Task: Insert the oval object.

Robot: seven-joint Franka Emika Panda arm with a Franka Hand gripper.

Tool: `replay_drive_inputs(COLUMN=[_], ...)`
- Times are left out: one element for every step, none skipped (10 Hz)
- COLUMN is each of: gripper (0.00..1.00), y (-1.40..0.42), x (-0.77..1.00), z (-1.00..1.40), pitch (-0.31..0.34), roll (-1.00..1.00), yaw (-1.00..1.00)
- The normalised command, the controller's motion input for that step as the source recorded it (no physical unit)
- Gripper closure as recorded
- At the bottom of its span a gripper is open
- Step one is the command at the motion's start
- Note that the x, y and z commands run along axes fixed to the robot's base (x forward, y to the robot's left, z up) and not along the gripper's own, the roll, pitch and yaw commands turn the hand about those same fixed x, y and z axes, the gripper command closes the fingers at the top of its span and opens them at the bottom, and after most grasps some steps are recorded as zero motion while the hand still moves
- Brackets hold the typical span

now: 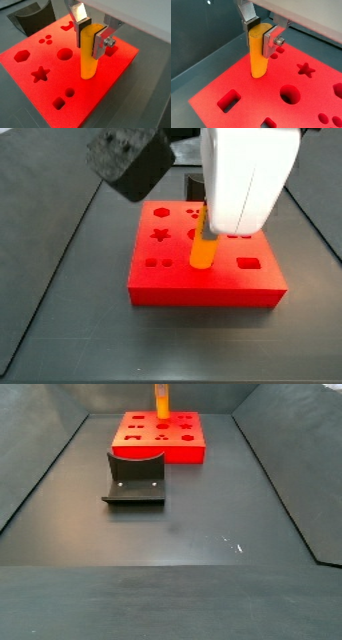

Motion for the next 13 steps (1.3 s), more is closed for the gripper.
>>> replay_drive_inputs(gripper=[1.0,1.0,1.0,1.0,1.0,1.0,1.0,1.0,1.0,1.0,1.0,1.0,1.0], y=[0.0,0.0,0.0,0.0,-0.02,-0.04,-0.03,0.0,0.0,-0.03,-0.03,0.0,0.0], x=[-0.09,0.0,0.0,0.01,0.07,0.07,0.06,0.05,0.03,0.01,0.02,0.0,0.0], z=[-0.26,-0.2,-0.19,-0.33,-0.46,-0.55,-0.64,-0.67,-0.71,-0.77,-0.82,-0.87,0.0], pitch=[-0.027,-0.029,-0.019,-0.049,-0.073,-0.103,-0.141,-0.163,-0.201,-0.217,-0.196,-0.177,0.0], roll=[0.0,0.0,0.0,0.0,0.01,0.02,0.03,0.01,0.0,0.0,0.02,0.01,0.01], yaw=[-0.13,-0.12,-0.1,-0.12,-0.12,-0.11,-0.09,-0.09,-0.09,-0.09,-0.09,-0.09,0.0])
